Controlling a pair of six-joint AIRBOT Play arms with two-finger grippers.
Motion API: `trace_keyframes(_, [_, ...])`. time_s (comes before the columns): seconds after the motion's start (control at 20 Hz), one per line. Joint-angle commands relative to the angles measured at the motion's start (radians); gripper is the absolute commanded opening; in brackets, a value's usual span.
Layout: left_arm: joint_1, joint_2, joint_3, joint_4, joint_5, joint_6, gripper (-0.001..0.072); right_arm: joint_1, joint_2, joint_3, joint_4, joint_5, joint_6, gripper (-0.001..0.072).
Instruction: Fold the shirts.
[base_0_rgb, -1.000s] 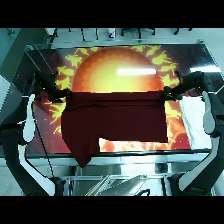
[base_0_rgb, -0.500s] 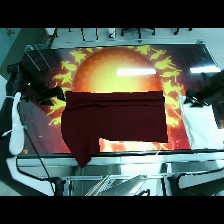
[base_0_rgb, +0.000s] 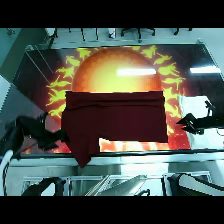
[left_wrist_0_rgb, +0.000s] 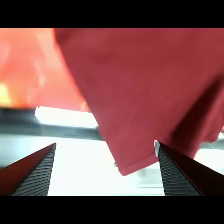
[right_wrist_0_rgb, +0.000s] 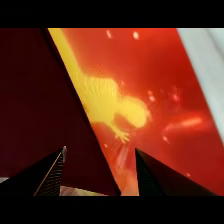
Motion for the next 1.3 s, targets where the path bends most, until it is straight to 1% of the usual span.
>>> trace_keyframes(0.0, [0.046, 0.169, -0.219, -0.083, -0.084, 0.004, 0.0708, 0.026, -0.002, -0.048, 0.063, 0.022, -0.037, 0.0506])
trace_keyframes(0.1, [0.051, 0.218, -0.279, -0.2, -0.18, 0.04, 0.0708, 0.04, -0.002, -0.048, 0.063, 0.027, -0.036, 0.0506])
trace_keyframes(0.2, [0.049, 0.232, -0.327, -0.293, -0.266, 0.059, 0.0708, 0.046, -0.002, -0.048, 0.063, 0.025, -0.037, 0.0507])
trace_keyframes(0.3, [0.049, 0.203, -0.348, -0.317, -0.316, 0.078, 0.0707, 0.047, -0.002, -0.048, 0.062, 0.024, -0.037, 0.0506])
trace_keyframes(0.4, [0.049, 0.139, -0.333, -0.317, -0.335, 0.1, 0.0707, 0.048, -0.002, -0.048, 0.062, 0.021, -0.036, 0.0506])
trace_keyframes(0.55, [0.049, 0.047, -0.265, -0.315, -0.328, 0.123, 0.0707, 0.048, -0.002, -0.048, 0.062, -0.002, -0.036, 0.0506])
trace_keyframes(0.6, [0.049, 0.023, -0.24, -0.315, -0.326, 0.127, 0.0654, 0.048, -0.002, -0.048, 0.062, -0.007, -0.036, 0.0506])
trace_keyframes(0.65, [0.049, 0.005, -0.221, -0.316, -0.326, 0.131, 0.0562, 0.048, -0.002, -0.048, 0.062, -0.011, -0.036, 0.0506])
trace_keyframes(0.7, [0.049, -0.011, -0.203, -0.316, -0.326, 0.132, 0.0532, 0.048, -0.002, -0.048, 0.062, -0.019, -0.036, 0.0507])
trace_keyframes(0.85, [0.049, -0.052, -0.184, -0.314, -0.317, 0.145, 0.0532, 0.048, -0.002, -0.048, 0.052, -0.034, -0.035, 0.0507])
trace_keyframes(1.0, [0.063, -0.061, -0.183, -0.287, -0.235, 0.19, 0.0533, 0.048, -0.002, -0.048, 0.001, -0.054, -0.03, 0.0506])
trace_keyframes(1.25, [0.165, 0.09, -0.183, -0.267, -0.182, 0.19, 0.0532, 0.045, -0.002, -0.048, 0.001, -0.051, -0.023, 0.0506])
